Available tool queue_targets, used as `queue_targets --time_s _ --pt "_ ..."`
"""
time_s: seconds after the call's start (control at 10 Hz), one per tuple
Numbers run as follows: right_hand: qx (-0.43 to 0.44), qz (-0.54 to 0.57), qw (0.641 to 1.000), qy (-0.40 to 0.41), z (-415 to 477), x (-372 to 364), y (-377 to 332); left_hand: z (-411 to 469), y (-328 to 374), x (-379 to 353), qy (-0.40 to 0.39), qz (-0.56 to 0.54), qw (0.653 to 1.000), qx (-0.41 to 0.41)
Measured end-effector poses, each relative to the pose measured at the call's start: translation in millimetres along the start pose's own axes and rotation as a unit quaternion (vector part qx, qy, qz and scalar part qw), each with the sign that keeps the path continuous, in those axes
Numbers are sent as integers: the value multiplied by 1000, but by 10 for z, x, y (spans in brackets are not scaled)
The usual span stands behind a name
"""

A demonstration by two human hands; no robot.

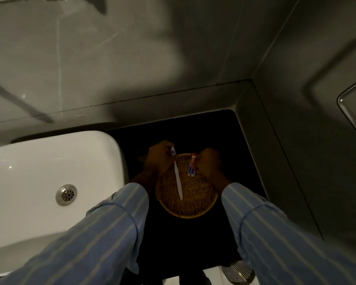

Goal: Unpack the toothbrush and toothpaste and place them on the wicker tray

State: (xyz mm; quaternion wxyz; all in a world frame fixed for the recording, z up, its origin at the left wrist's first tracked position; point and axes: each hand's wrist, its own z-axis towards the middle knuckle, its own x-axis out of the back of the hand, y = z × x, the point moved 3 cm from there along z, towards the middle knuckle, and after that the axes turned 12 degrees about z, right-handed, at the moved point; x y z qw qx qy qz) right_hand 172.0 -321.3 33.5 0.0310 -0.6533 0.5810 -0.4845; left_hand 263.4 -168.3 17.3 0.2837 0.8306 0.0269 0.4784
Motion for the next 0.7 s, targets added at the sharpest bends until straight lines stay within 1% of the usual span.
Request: queue_targets --time_s 0.1,0.2,0.4,0.5,0.6,0.7 --pt "5 -29 1000 10 6 -40 -17 -1 -15 -42 3 -5 1000 6" --pt "-9 -33 999 7 55 -67 -8 21 -37 -61 7 -8 1000 10" --pt "-12 -35 999 25 16 -54 -21 56 -6 -55 -20 2 1000 16" --pt "-8 -25 999 18 -18 -34 -21 17 -4 -56 -28 -10 999 17" --pt "-11 42 999 -13 -35 170 -65 -32 59 85 -16 -22 1000 9" --pt "-18 122 992 -15 -149 431 -169 -86 139 232 -2 -12 1000 12"
